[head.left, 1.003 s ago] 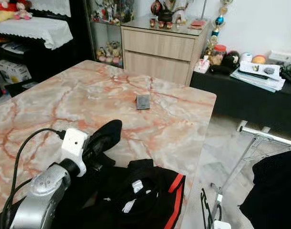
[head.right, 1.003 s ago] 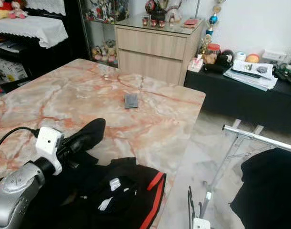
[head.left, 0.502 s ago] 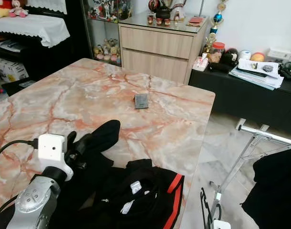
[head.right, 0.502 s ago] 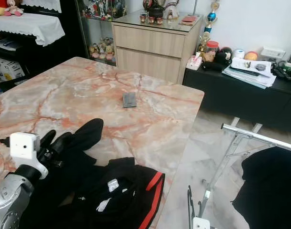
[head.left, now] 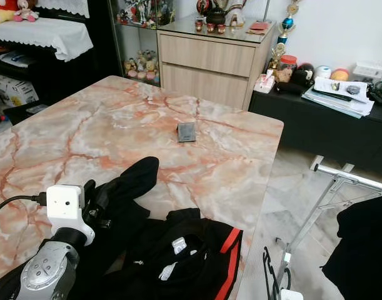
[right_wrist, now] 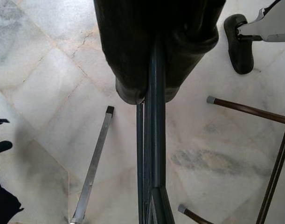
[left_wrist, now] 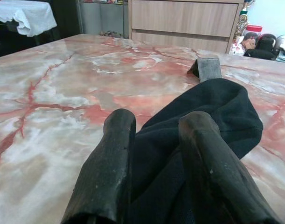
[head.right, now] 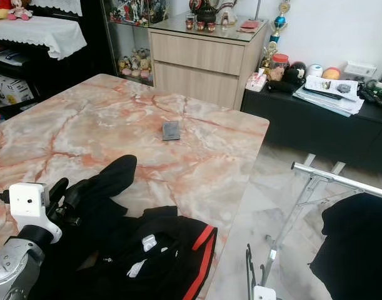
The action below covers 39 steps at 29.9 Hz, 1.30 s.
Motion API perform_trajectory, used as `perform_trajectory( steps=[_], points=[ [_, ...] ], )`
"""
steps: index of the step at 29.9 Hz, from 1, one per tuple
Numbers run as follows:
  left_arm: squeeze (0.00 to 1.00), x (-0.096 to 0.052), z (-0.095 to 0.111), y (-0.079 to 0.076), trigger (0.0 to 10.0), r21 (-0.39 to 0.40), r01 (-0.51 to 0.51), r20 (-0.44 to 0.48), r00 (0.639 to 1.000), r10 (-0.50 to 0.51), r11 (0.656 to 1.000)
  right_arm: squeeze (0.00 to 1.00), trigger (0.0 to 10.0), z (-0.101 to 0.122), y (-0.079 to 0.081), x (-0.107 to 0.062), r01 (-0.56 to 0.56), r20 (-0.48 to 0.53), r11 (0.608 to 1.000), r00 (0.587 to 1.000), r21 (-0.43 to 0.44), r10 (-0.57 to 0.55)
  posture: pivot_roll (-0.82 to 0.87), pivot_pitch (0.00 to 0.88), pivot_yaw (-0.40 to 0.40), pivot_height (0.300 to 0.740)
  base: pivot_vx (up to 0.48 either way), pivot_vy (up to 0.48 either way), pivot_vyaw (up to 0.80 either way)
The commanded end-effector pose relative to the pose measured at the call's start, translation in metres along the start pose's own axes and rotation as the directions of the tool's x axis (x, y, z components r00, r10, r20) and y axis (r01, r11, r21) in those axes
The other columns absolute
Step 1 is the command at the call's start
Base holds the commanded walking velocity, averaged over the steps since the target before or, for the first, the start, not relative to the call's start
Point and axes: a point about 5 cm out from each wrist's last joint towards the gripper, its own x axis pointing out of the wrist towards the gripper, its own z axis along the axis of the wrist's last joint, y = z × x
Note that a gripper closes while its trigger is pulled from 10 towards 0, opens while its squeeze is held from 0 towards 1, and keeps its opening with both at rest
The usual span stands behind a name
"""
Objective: Hang hanger
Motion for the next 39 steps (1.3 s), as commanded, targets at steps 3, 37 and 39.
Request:
perform_trajectory(
  steps=[3,37,39],
  points=[
    [0.00,-0.001,0.003,0.001,10.0,0.005,-0.010,0.022,1.000,0.010,1.000,0.00,10.0,0.001,0.000,0.000,-0.002,0.000,1.000,1.000,-0.006,0.002,0.15,0.048,-0.023,0.740,-0.308,0.000,0.00],
    [0.00,-0.005,-0.010,0.013,10.0,0.004,-0.063,-0.028,0.998,0.063,0.998,0.00,10.0,0.001,-0.001,0.000,-0.002,0.005,1.000,1.000,-0.006,0.002,0.14,0.045,-0.021,0.740,-0.255,0.000,0.00],
    [0.00,-0.009,-0.024,0.021,10.0,-0.002,-0.086,-0.084,0.993,0.086,0.996,0.00,10.0,0.001,0.000,0.000,-0.002,0.005,1.000,1.000,-0.006,0.002,0.15,0.045,-0.021,0.740,0.000,0.000,0.00]
  ],
)
